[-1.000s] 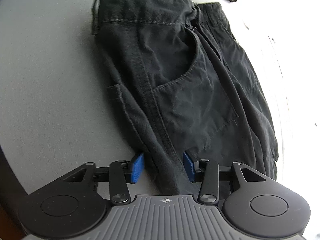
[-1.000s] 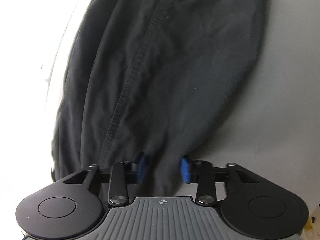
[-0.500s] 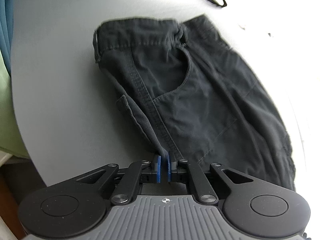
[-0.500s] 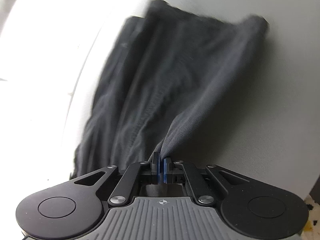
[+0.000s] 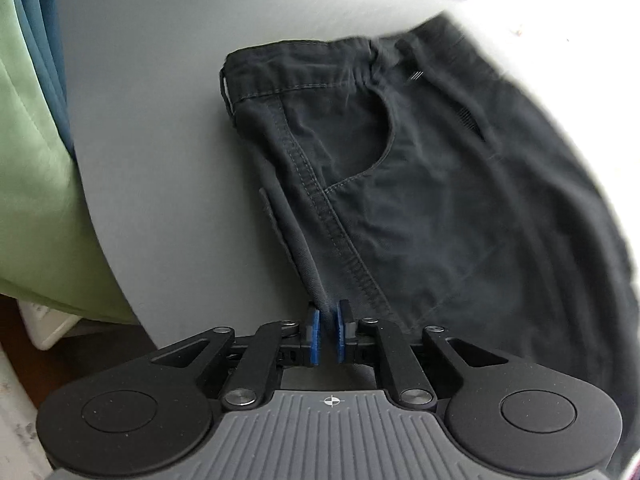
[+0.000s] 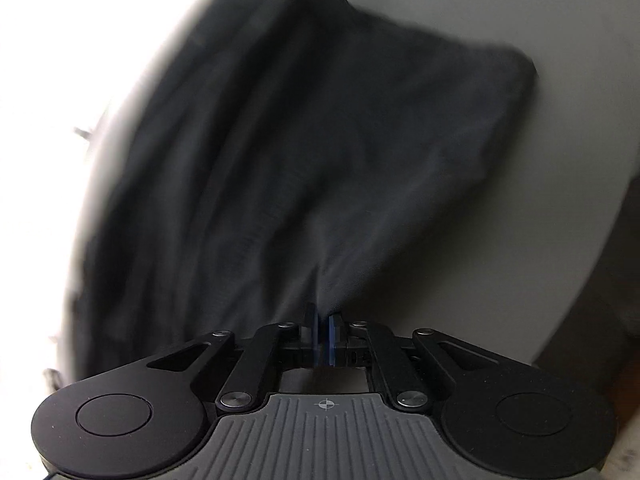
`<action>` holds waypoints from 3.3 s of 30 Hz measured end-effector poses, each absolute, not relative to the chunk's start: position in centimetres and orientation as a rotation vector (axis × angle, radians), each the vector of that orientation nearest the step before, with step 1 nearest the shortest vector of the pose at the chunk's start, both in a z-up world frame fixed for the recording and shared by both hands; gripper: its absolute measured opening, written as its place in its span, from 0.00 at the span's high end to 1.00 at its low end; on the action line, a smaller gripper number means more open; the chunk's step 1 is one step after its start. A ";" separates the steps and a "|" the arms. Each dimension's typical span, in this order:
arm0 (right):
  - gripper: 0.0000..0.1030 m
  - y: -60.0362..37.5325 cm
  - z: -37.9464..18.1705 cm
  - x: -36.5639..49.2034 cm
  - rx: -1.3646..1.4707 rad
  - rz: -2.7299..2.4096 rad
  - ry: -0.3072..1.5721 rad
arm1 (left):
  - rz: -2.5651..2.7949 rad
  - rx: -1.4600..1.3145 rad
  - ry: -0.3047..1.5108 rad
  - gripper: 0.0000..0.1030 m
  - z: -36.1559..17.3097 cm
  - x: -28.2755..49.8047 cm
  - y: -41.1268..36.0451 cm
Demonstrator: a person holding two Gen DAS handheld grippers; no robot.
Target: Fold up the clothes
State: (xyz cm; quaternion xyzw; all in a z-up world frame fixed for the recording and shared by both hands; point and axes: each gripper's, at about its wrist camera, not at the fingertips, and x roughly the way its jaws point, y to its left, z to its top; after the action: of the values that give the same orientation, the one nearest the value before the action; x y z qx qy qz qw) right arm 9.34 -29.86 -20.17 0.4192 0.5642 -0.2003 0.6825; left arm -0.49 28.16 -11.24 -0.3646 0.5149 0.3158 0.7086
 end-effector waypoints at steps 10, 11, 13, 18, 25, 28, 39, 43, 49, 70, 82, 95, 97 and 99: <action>0.40 -34.7 -15.0 10.8 0.773 -0.502 1.032 | 0.458 -0.743 1.008 0.73 -5.3 -1.6 25.5; 0.39 -35.7 -15.7 11.7 0.771 -0.494 1.014 | 0.410 -0.720 0.998 0.69 -4.7 -1.0 24.5; 0.38 -36.4 -15.5 12.6 0.763 -0.438 0.994 | 0.322 -0.661 0.995 0.66 -4.4 1.2 22.1; 0.38 -35.1 -17.8 15.1 0.679 -0.336 1.080 | 0.157 -0.529 1.027 0.66 -5.7 6.8 15.8; 0.20 -37.9 -18.6 10.9 0.624 -0.563 0.941 | 0.128 -0.492 1.114 0.66 -9.4 9.8 12.9; 0.20 -41.4 -19.2 8.0 0.643 -0.678 0.946 | 0.163 -0.561 1.149 0.66 -10.7 9.2 13.5; 0.23 -46.1 -24.2 7.0 0.912 -0.724 0.890 | 0.208 -0.550 1.207 0.65 -12.1 9.1 13.3; 0.17 -44.8 -23.6 8.0 0.866 -0.716 0.907 | 0.207 -0.525 1.214 0.65 -12.4 9.4 13.3; 0.70 -43.1 -22.9 8.4 0.733 -0.768 0.910 | 0.204 -0.540 1.208 0.65 -12.8 9.1 13.5; 0.82 -41.8 -24.7 4.2 0.547 -0.894 0.911 | 0.191 -0.580 1.277 0.65 -12.7 9.2 15.0; 0.38 -47.6 -16.6 6.5 0.606 -0.665 0.725 | 0.055 -0.501 1.167 0.64 -8.8 12.8 11.9; 0.29 -52.5 -22.4 18.6 0.759 -0.203 0.896 | 0.095 -0.414 1.274 0.64 -11.9 19.8 8.6; 0.35 -52.2 -22.6 19.2 0.746 -0.160 0.921 | 0.097 -0.433 1.283 0.64 -12.1 20.0 8.8; 0.75 -51.7 -22.6 19.2 0.715 -0.172 0.935 | 0.107 -0.447 1.290 0.64 -12.5 20.2 8.9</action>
State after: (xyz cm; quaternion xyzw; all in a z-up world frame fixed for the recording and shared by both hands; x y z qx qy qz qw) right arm 19.18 -51.72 -22.60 0.3368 0.4406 -0.0809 0.8282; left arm 20.15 8.88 -12.46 -0.2066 0.5959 0.0496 0.7745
